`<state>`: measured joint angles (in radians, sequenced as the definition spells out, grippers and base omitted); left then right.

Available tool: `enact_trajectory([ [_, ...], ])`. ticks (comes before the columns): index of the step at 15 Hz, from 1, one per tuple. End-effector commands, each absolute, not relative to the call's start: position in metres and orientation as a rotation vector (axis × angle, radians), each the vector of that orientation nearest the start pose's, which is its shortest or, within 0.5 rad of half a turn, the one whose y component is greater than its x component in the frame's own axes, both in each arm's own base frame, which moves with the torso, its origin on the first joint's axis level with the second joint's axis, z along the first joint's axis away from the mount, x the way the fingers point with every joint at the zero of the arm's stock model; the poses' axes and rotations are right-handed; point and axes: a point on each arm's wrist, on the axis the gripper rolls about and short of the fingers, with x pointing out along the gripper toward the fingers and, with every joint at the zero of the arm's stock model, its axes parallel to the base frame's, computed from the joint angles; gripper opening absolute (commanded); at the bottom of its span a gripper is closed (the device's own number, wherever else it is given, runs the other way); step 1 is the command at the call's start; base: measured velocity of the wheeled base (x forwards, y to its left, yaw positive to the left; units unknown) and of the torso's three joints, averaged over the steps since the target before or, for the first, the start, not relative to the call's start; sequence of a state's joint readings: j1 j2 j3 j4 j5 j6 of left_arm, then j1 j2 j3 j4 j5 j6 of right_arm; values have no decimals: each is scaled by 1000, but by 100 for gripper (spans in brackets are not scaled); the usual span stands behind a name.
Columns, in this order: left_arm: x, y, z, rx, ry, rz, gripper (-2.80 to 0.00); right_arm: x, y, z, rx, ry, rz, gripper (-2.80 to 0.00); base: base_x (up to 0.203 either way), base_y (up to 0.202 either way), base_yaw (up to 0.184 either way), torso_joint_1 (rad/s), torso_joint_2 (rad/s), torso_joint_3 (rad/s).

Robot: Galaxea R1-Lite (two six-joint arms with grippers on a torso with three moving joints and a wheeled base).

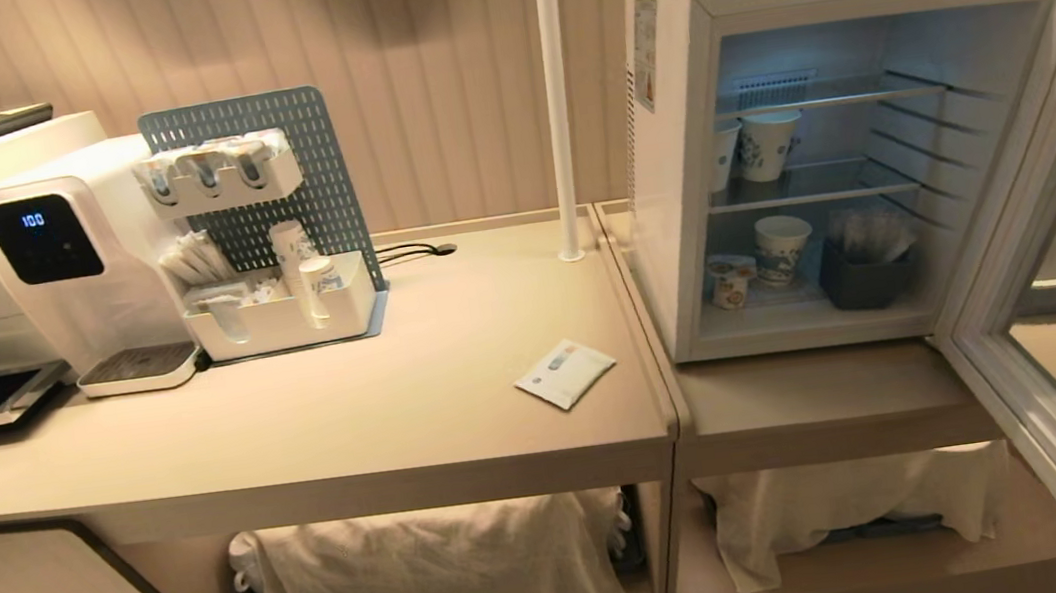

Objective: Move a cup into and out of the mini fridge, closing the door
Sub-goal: Close the freezer door

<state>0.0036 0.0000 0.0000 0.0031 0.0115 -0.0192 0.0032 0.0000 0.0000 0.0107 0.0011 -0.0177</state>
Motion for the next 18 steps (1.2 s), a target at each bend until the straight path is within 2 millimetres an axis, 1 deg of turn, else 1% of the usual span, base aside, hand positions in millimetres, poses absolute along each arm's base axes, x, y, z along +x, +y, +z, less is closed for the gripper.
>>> enact_trajectory([
  [1, -23, 0, 75, -20, 6, 15, -280, -23, 0, 74, -18, 13, 5, -280, 0, -200, 2, 6, -2, 2],
  [18, -23, 0, 75, -20, 4, 14, -280, -23, 0, 74, -18, 12, 3, -280, 0, -196, 1, 2, 3, 2],
])
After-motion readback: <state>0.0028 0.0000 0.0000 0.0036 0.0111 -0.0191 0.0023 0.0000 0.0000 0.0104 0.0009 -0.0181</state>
